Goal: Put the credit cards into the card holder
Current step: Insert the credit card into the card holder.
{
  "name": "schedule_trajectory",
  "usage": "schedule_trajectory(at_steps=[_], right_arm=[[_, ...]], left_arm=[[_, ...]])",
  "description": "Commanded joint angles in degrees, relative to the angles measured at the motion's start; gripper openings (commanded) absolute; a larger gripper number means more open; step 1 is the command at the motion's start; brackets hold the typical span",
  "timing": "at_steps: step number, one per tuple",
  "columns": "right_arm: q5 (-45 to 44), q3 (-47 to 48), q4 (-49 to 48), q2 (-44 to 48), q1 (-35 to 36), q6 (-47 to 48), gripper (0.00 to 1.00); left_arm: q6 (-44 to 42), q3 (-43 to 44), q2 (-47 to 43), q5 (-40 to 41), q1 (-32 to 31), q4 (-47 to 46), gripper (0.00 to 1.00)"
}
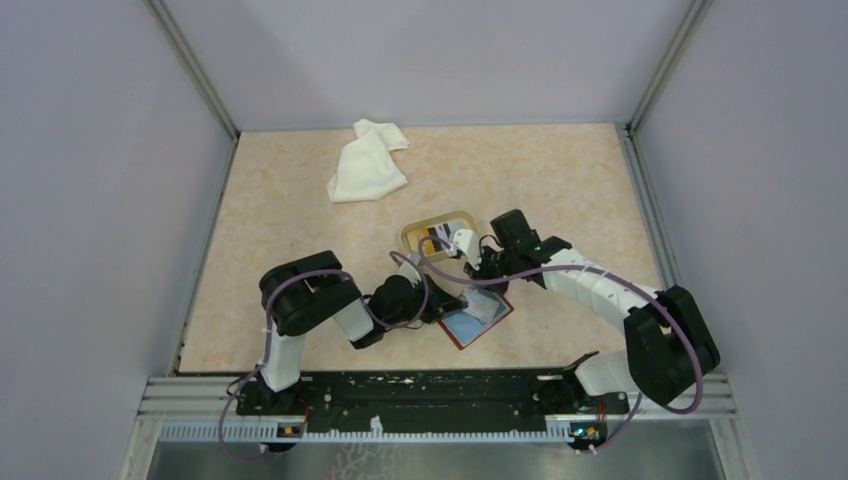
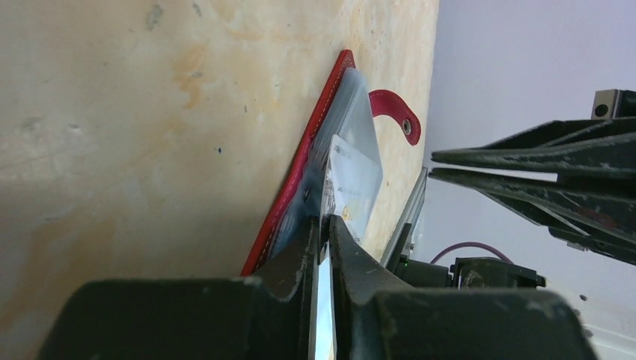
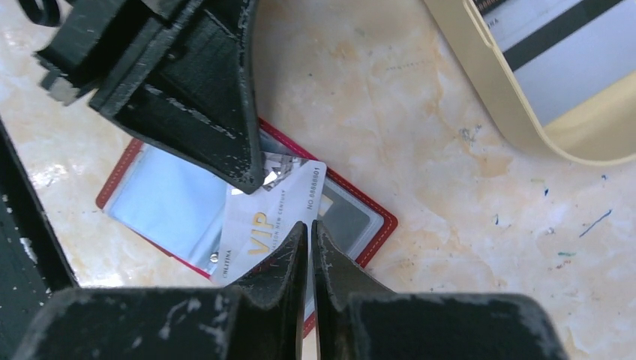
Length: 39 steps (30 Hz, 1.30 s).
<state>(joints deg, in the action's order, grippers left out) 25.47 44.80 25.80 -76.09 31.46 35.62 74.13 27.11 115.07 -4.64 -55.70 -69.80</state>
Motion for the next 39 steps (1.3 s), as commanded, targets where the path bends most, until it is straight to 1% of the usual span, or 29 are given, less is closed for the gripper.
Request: schedule_trajectory(at_steps=[1, 5, 15, 21, 27, 39], right_arm=[[-4.1, 2.5, -2.3, -1.7, -0.8, -1.7, 0.06], [-5.8, 2.5, -2.1, -2.7, -0.9, -1.9, 0.06], [-13.6, 2.7, -2.0, -5.5, -1.0, -1.5, 0.07], [-13.3, 2.8, -1.5, -6.4, -1.0, -1.4, 0.07], [-12.8, 2.8, -1.4, -6.4, -1.0, -1.3, 0.07], [-12.1, 2.9, -1.0, -7.0, -1.0, -1.3, 0.08]], left_arm=[[-5.0, 1.1, -1.7, -1.7, 0.2, 9.2, 0.13], [-6.6, 1.5, -3.1, -2.4, 0.5, 11.8, 0.13], [-9.3, 3.1, -3.9, -4.8, 0.8, 15.8, 0.14], [-10.4, 3.2, -4.9, -7.3, 1.6, 17.5, 0.14], [-12.4, 4.6, -6.0, -10.0, 2.2, 21.5, 0.14], [-15.0, 6.7, -6.9, -11.6, 3.0, 26.9, 0.15]])
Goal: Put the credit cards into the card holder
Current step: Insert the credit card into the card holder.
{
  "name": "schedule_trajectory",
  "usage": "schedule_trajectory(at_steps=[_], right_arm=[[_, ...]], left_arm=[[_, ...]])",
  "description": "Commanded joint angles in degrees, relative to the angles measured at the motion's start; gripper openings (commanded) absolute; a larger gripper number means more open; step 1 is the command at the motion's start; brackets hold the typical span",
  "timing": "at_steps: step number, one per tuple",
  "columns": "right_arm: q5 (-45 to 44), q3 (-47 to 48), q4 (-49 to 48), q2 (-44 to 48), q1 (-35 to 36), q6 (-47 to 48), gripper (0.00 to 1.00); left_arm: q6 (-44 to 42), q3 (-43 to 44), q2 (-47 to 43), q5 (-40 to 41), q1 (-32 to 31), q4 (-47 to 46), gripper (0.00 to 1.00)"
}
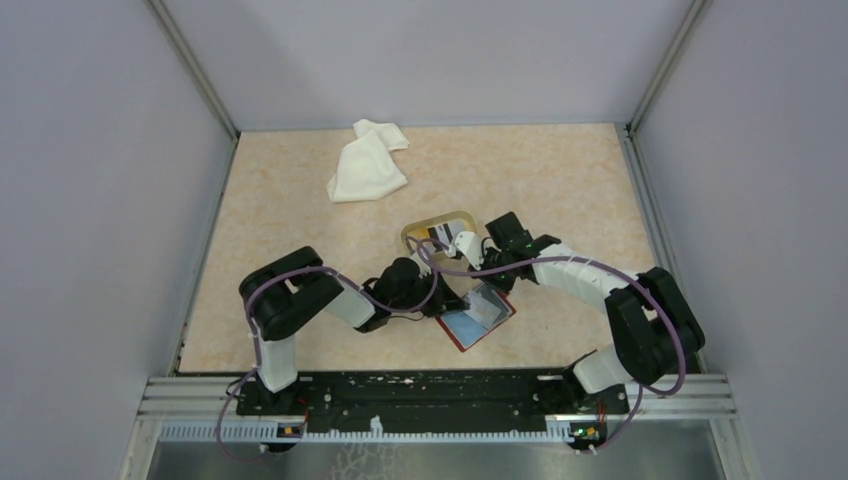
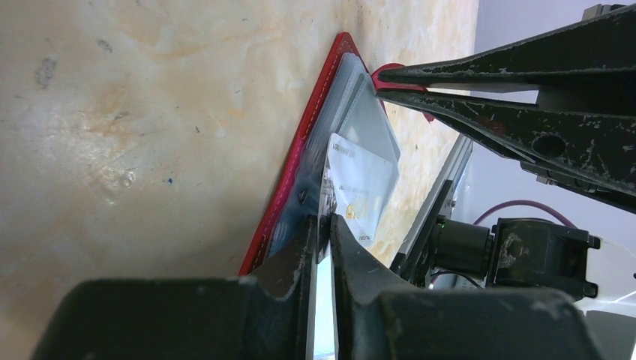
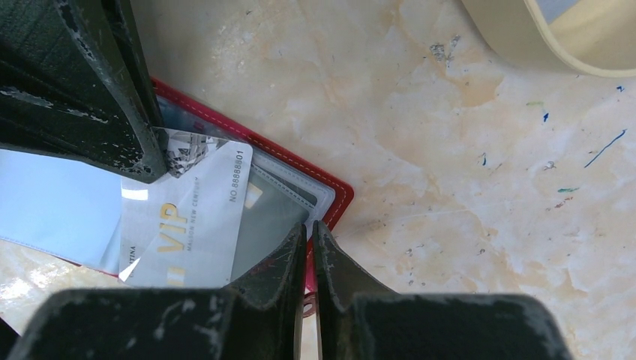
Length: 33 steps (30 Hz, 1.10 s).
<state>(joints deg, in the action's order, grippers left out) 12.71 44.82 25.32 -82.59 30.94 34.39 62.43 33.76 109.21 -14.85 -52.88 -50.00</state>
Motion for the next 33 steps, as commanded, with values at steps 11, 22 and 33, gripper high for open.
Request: schedule_trajectory(at_steps=[11, 22, 33], right_arm=[[1.0, 3.2, 0.3, -1.6, -0.4, -0.1, 0.08], [1.6, 3.2, 0.4, -1.6, -0.4, -0.4, 0.08], [2.0, 3.3, 0.4, -1.5, -0.5, -0.5, 0.08]], left_arm=[[-4.5, 0.8, -2.0, -2.3, 0.9, 8.9, 0.17], [-5.9, 2.1, -1.9, -5.9, 2.0, 11.2, 0.18], [-7.2, 5.3, -0.4, -8.8, 2.3, 15.4, 0.21]])
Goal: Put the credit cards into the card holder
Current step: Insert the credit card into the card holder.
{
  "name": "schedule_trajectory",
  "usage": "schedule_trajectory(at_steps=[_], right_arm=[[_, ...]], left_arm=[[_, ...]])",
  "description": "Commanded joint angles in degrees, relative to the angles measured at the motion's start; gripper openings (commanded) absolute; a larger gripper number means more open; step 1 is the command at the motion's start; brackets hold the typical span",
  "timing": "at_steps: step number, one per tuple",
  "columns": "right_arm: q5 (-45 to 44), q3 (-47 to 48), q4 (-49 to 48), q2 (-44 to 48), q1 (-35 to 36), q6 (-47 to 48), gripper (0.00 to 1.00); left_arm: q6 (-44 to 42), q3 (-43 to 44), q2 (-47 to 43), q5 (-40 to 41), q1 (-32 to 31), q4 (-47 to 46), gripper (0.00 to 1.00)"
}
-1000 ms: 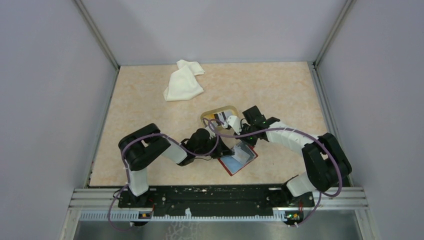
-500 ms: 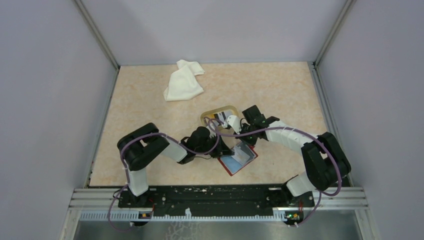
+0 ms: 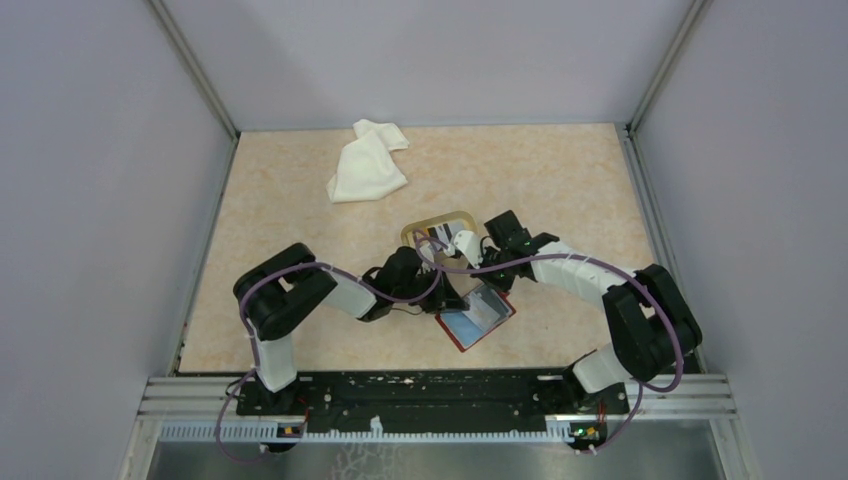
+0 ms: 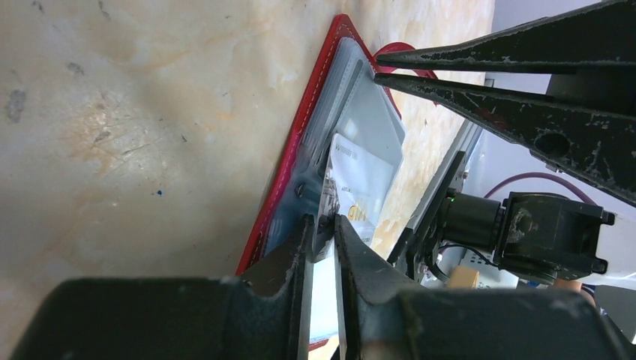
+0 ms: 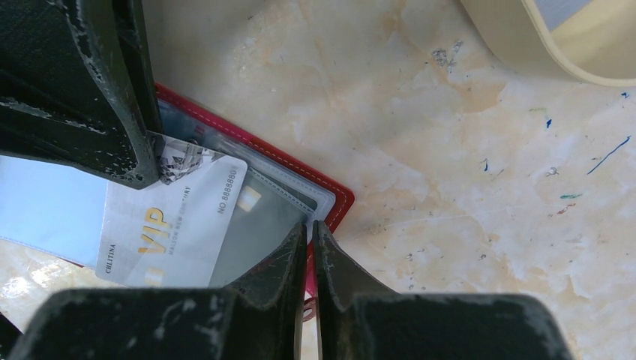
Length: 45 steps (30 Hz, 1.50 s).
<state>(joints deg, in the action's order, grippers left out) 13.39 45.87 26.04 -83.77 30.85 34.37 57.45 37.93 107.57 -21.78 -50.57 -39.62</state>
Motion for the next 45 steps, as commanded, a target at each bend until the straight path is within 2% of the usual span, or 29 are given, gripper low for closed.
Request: schedule_trajectory(at_steps=[1, 11, 29, 32, 36, 41, 45], right_arm=[[1.4, 2.3, -0.4, -0.4, -0.4, -0.5, 0.08], [1.8, 2.4, -0.3, -0.3, -0.4, -0.7, 0.08], [6.4, 3.1, -0.1, 6.1, -2.8, -1.9, 0.11], [11.9, 2.8, 1.5, 9.3, -3.5, 2.3, 0.11], [25.2, 0.8, 3.2, 14.2, -3.4, 8.8, 0.12], [29.3, -4.1, 1.4, 16.5, -3.1, 15.7, 0.25], [33.0, -5.8, 6.3, 14.4, -1.4, 27.6, 0.27]], left_arm=[[-2.4, 1.2, 1.3, -2.0, 0.1, 5.4, 0.22], [-4.5, 4.2, 1.1, -3.8, 1.0, 9.8, 0.25], [-4.4, 5.1, 2.0, -6.3, 2.1, 7.8, 0.28], [-4.3, 4.7, 1.8, -6.8, 2.4, 7.3, 0.3], [-4.2, 4.0, 1.7, -7.8, 2.8, 6.3, 0.33], [-4.2, 3.3, 1.5, -8.4, 2.9, 5.2, 0.39], [-4.0, 2.6, 1.1, -8.8, 2.9, 4.3, 0.42]])
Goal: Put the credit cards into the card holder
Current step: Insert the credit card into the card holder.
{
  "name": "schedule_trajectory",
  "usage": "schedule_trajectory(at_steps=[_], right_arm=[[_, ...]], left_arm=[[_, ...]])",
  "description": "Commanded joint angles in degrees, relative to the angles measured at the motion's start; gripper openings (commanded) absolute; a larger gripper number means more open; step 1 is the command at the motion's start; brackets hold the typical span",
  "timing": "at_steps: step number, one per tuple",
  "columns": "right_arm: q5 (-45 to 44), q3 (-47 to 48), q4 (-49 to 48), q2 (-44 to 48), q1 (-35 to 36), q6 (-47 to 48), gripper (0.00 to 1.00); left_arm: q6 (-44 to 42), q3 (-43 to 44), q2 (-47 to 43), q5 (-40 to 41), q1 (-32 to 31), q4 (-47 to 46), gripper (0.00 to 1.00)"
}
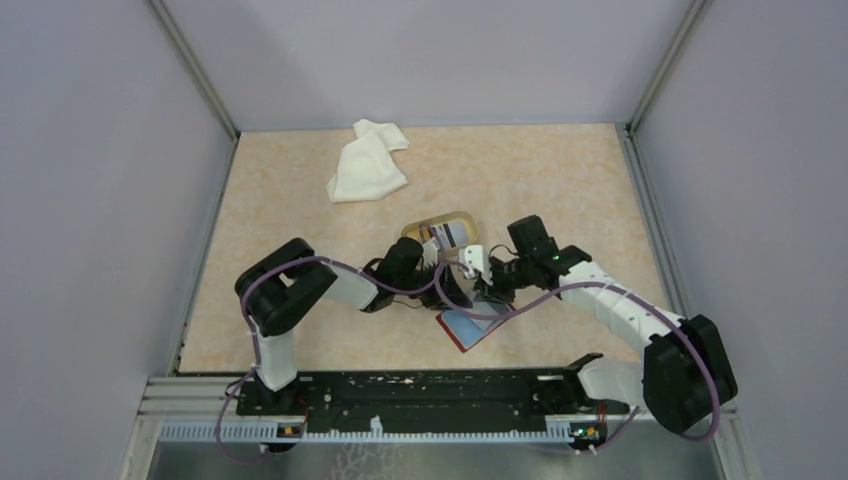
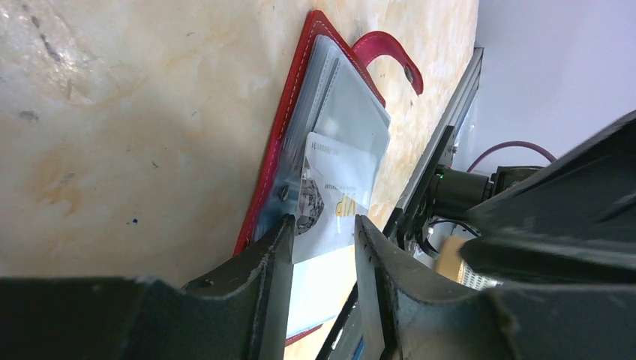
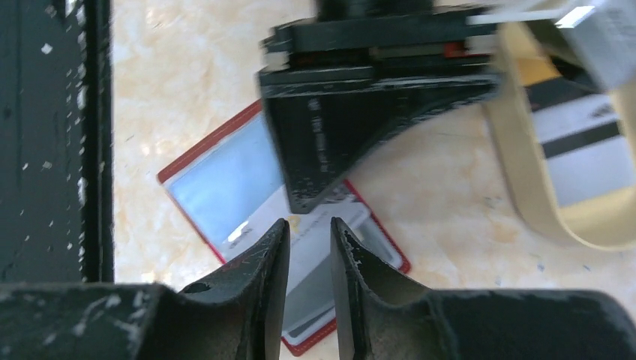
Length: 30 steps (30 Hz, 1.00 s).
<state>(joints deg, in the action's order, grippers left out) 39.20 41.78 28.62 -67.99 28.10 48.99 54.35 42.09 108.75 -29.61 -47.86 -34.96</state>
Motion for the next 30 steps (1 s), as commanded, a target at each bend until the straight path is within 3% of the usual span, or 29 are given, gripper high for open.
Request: schedule_trajectory(at_steps=[1, 3, 9, 13, 19, 30], right_arm=[[7.5, -2.1, 5.0, -1.8, 1.9, 16.5, 0.27], [7.2, -2.8, 6.7, -2.4, 3.1, 21.9, 0.28], [6.0, -4.5, 5.4, -1.4, 8.6, 24.5, 0.28], [-2.6, -5.5, -2.2, -1.5, 15.3, 17.8, 0.26], [-12.9, -5.2, -8.3, -5.9, 21.2, 11.7, 0.15], [-24.8, -4.7, -11.9, -8.6, 24.2, 8.1, 0.13]], left_arm=[[-0.6, -1.6, -0.1, -1.0, 0.2, -0.6, 0.42], [-0.1, -2.1, -0.1, -1.0, 0.2, -1.6, 0.42], [1.9, -3.3, 0.5, -1.1, 0.2, -5.0, 0.41], [2.4, -3.5, 1.2, -1.4, 0.2, -6.0, 0.41], [2.6, -3.2, 1.9, -1.8, 0.2, -6.4, 0.4], [2.5, -2.4, 2.7, -2.5, 0.2, -6.3, 0.4]])
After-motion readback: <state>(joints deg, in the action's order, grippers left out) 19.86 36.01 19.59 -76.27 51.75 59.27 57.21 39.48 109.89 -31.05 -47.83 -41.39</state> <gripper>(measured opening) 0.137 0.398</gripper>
